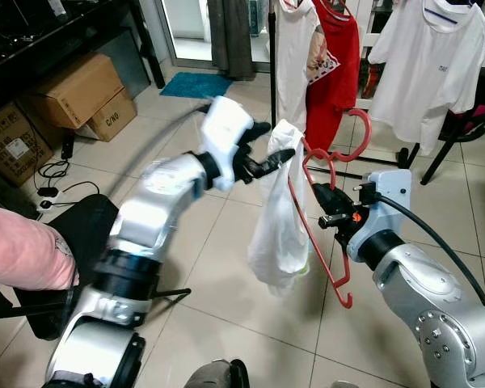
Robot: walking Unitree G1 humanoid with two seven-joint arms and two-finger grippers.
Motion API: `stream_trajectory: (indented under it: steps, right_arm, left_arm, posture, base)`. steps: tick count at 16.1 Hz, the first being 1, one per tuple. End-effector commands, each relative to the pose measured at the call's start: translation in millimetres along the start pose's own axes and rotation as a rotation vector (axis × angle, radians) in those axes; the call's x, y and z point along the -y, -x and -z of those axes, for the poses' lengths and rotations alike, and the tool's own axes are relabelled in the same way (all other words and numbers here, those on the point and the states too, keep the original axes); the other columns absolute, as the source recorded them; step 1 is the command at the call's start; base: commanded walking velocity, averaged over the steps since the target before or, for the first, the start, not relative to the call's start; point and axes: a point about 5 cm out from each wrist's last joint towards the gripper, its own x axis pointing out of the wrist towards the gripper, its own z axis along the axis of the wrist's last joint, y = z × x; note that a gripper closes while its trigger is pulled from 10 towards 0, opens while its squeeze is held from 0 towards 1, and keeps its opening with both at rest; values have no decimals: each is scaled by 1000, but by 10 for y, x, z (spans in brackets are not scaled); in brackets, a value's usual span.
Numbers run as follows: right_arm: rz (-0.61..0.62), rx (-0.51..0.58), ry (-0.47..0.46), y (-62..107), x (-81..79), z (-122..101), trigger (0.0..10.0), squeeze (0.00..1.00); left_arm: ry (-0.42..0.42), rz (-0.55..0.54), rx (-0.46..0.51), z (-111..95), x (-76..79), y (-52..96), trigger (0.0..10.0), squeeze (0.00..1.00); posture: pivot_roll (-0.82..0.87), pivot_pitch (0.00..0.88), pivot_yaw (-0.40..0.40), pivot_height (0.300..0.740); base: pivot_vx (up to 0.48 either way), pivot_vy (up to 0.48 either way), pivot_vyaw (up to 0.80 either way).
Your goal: Hang hanger
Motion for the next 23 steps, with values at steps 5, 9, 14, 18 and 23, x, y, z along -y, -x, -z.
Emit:
stream_trajectory:
  steps: [5,9,14,18,23]
  right_arm:
    - [-12,28,12,10,45,-36,10000,0]
    - [-45,28,53,51,118,-60,10000,0]
    - [-280,22,222,202,49,-148,10000,0]
    - [-475,-12,323,353,-19,-193,10000,0]
    - [-634,-51,392,435,-93,-223,10000,0]
  left_arm:
    - [4,56,88,-320,-310,346,10000,1000]
    - [-108,69,15,-430,-587,552,10000,1000]
    - [-182,250,-100,-515,-769,620,10000,125]
    - [-173,423,-170,-448,-834,657,10000,0]
    - [-257,613,-318,-379,-781,657,10000,0]
  posture:
    - [-104,39,140,740]
    - [-103,34,138,740]
    - [-101,28,149,740]
    - [-102,28,158,740]
    - [-115,29,171,740]
  base:
    - [0,0,0]
    - [0,0,0]
    - [0,0,0]
    - [0,0,0]
    - [0,0,0]
